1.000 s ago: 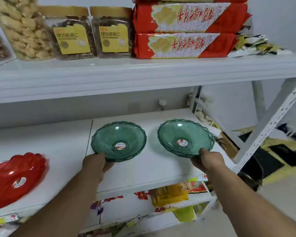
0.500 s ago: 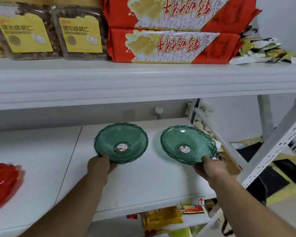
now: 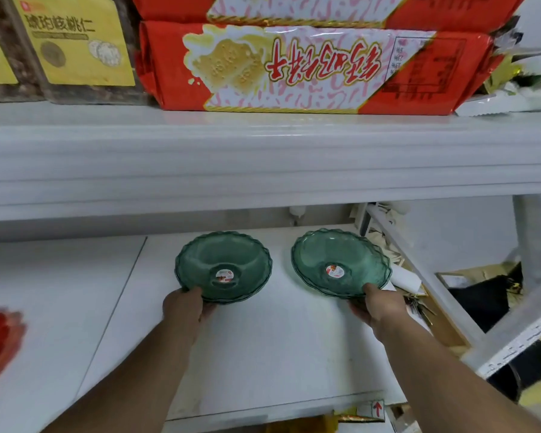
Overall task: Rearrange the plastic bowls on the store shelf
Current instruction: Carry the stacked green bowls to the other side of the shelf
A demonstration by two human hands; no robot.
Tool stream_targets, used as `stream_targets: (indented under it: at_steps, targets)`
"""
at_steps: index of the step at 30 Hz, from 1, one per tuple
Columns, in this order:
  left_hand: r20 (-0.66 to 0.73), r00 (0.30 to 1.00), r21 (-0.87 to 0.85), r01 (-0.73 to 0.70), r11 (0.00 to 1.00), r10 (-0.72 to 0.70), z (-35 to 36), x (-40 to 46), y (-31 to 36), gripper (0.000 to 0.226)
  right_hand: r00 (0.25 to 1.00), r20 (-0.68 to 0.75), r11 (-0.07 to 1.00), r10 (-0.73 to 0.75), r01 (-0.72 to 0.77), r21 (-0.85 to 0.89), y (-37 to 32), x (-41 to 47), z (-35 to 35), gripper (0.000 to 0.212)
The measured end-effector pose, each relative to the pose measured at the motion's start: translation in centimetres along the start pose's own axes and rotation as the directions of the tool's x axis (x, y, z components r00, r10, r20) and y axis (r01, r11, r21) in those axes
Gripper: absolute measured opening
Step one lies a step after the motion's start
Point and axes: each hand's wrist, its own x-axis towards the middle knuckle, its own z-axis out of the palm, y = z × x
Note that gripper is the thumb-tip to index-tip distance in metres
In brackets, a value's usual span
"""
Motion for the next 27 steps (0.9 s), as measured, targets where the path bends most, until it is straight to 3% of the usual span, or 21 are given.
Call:
stream_targets:
  at_steps: [13,27]
  targets:
    - [0.062,0.998,-0.085,-0.001,0.996,0.006,2.7,3.2,-1.2,0.007,0.999,0.046,1.000,-0.003,0.004,-0.012,-0.5,4.8,2.0,0.013]
    - [0.149,0.989,-0.125,0.023,0.992,-0.005,4.0,3.3,-0.7,0.033,0.988,0.156,1.000,0.014,-0.017,0.020,-0.4,6.1,2.4,0.023]
